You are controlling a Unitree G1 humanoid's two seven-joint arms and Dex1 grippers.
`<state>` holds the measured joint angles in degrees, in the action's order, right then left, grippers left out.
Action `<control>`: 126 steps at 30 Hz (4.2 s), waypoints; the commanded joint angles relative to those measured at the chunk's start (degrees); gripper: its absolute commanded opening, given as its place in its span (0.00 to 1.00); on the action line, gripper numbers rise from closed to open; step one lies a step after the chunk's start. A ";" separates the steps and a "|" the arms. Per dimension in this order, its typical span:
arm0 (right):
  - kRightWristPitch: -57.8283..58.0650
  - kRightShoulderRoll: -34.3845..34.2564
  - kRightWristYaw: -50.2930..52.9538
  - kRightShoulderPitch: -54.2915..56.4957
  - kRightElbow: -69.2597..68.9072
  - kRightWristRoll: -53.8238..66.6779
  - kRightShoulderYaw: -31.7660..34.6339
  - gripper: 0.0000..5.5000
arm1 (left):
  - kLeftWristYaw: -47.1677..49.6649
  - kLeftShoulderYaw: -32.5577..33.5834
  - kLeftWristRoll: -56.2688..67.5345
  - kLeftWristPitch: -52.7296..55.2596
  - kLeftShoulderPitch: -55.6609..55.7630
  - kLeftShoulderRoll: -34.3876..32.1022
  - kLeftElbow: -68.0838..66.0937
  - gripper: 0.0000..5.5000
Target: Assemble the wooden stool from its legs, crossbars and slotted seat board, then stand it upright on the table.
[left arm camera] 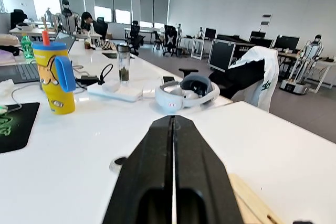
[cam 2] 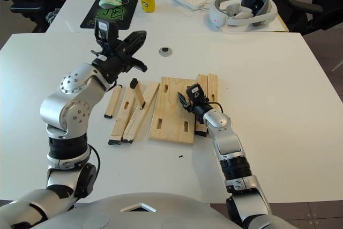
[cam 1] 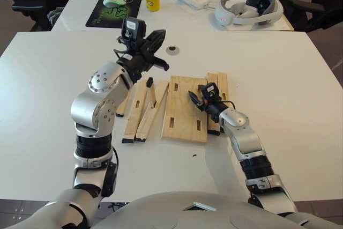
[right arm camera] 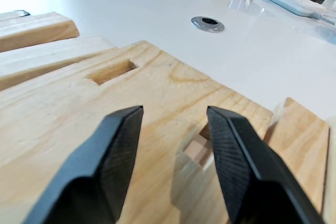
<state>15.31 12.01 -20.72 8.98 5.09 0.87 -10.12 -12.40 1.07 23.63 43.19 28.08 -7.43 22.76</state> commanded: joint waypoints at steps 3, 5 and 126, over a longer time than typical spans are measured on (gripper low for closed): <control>2.51 0.52 -0.65 -1.48 2.29 -1.51 -1.70 0.41 | 0.91 -0.50 -0.26 -0.32 -0.30 0.73 -0.11 0.00; 2.62 0.74 -1.06 -1.25 2.36 -1.61 -1.94 0.41 | 1.41 -1.59 -1.03 0.86 -1.49 0.46 -0.86 0.00; 3.25 1.05 5.85 -2.44 -6.37 -2.64 5.47 0.41 | 7.12 -3.49 5.43 33.47 -29.18 -8.28 19.29 0.71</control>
<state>17.66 12.76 -13.98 5.27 -2.17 -1.72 -3.92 -6.64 -2.73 30.39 77.01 -0.76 -17.02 42.85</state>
